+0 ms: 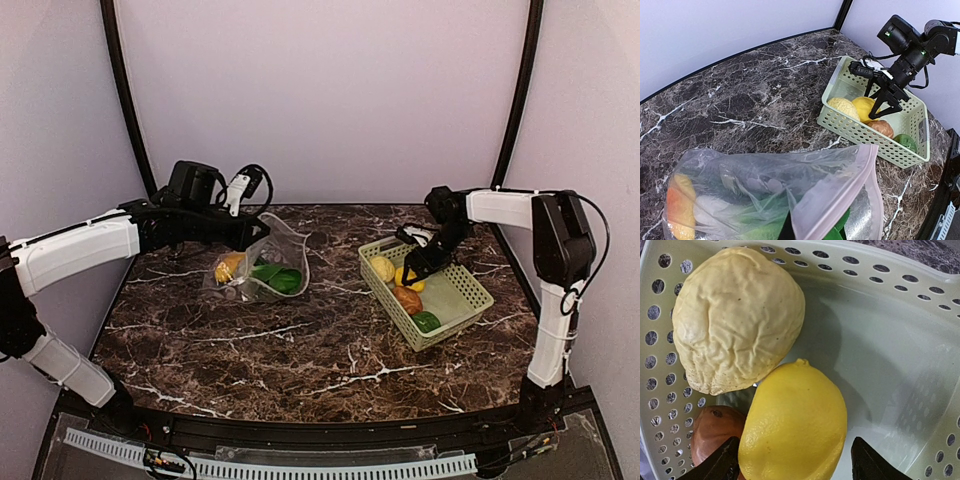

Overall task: Place the food in the zip-top bag and seal the zipper
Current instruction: Pick up the fake fruit from the bin, then place the fake fruit in the zipper food storage bag.

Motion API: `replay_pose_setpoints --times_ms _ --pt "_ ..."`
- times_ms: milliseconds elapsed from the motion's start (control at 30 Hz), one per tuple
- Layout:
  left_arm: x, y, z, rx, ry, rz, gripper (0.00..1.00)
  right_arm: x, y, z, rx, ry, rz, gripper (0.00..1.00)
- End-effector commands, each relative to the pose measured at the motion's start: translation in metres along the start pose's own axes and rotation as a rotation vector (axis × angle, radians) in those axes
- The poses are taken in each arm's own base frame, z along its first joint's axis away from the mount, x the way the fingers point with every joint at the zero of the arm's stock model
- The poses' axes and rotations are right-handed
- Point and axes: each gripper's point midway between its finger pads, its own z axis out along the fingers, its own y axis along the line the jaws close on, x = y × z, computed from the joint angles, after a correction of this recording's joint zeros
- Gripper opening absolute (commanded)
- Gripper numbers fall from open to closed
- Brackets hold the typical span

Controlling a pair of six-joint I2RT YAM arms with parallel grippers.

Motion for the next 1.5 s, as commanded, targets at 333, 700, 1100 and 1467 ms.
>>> replay_pose_setpoints --times_ms 333,700,1100,1467 --pt "-0.012 -0.010 -0.011 0.045 -0.048 0.023 0.01 0.000 -0.003 -0.019 0.043 -0.029 -0.003 0.54" --pt "-0.023 -0.042 -0.005 0.241 -0.069 -0.132 0.01 -0.013 0.035 -0.119 0.140 -0.280 -0.150 0.49" --pt "-0.021 -0.074 0.029 0.191 0.015 -0.223 0.01 -0.014 0.167 -0.194 -0.051 -0.522 -0.509 0.47" --pt "-0.038 -0.109 0.039 0.243 -0.002 -0.296 0.01 -0.016 0.244 -0.203 -0.308 -0.525 -0.621 0.47"
